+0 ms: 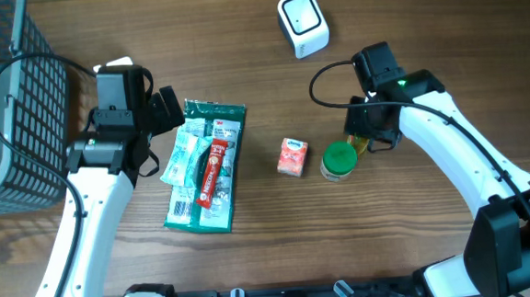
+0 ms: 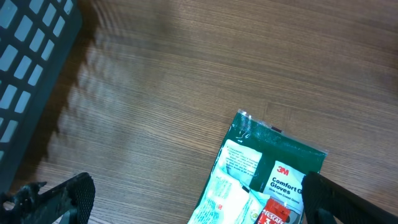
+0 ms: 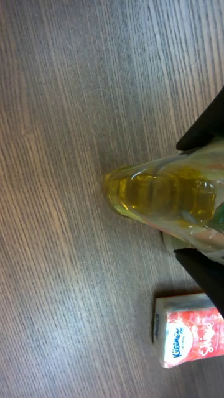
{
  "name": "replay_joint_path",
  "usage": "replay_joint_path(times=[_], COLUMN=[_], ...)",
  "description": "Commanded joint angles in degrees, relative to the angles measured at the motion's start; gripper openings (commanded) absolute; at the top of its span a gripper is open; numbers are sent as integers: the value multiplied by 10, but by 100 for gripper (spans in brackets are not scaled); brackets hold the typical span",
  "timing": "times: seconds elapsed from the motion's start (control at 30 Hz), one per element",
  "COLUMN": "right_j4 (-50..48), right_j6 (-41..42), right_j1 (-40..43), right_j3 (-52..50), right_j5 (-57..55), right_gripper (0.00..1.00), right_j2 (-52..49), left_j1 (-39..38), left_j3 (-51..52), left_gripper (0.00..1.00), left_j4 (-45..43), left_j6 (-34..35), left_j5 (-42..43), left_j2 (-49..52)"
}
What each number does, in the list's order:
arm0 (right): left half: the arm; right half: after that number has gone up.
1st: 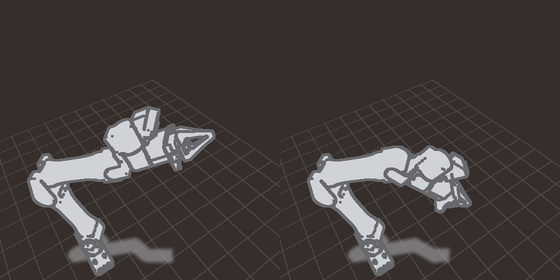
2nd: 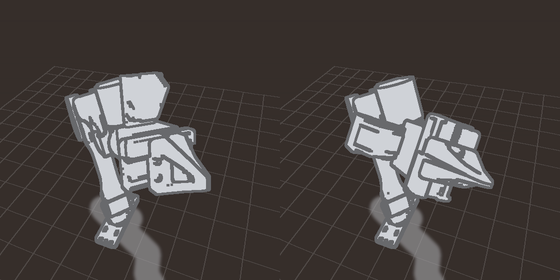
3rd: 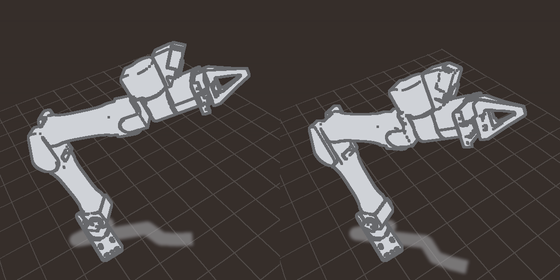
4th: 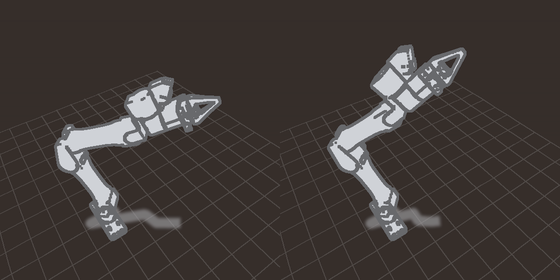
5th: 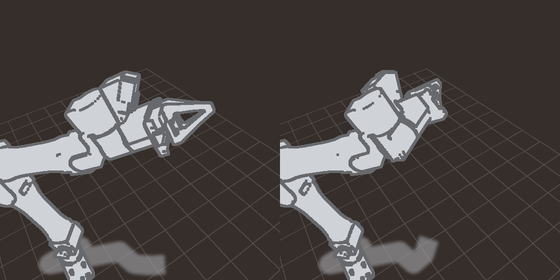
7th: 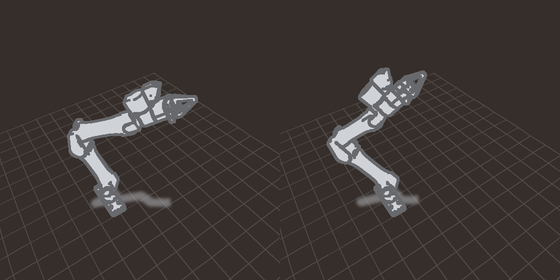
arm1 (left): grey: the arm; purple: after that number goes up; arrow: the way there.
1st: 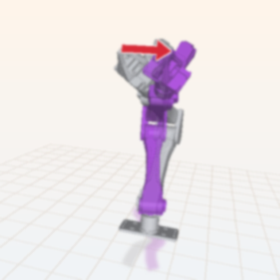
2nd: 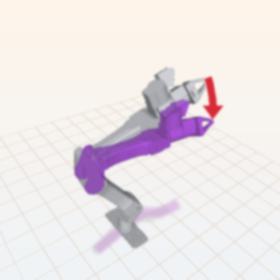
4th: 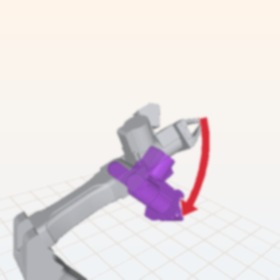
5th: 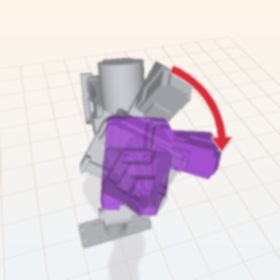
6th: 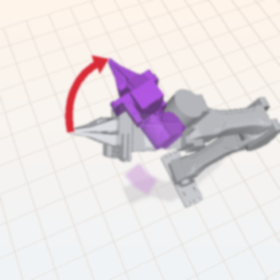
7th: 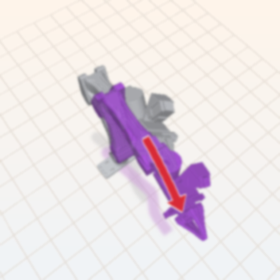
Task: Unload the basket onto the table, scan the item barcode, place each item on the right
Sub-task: 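Close the right gripper around the yellow oil bottle and lift it, then carry the oil bottle with the right gripper up to the white scanner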
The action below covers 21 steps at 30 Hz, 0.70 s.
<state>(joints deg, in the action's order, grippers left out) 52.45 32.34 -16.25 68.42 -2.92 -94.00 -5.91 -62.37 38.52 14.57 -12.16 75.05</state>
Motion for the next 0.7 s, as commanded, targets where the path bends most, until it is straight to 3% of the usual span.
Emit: replay_joint_path(times=[0.0,0.13,0.23,0.43,0.67], right_j4=[18,38,37,44,70], right_j6=[6,-38,-116,-298,-358], right_j1=[7,44,86,179,186], right_j3=[4,41,60,61,60], right_j5=[-4,38,153,498,717], right_gripper=[44,38,34,22,18], right_j2=[-3,43,96,174,177], left_j1=[2,2,2,2,2], left_j3=[-7,-7,-7,-7,-7], left_gripper=[100,100,100,100,100], left_j4=[-2,-2,-2,-2,-2], left_j6=[9,9,9,9,9], left_j5=[-3,-3,-3,-3,-3], left_j2=[-2,-2,-2,-2,-2])
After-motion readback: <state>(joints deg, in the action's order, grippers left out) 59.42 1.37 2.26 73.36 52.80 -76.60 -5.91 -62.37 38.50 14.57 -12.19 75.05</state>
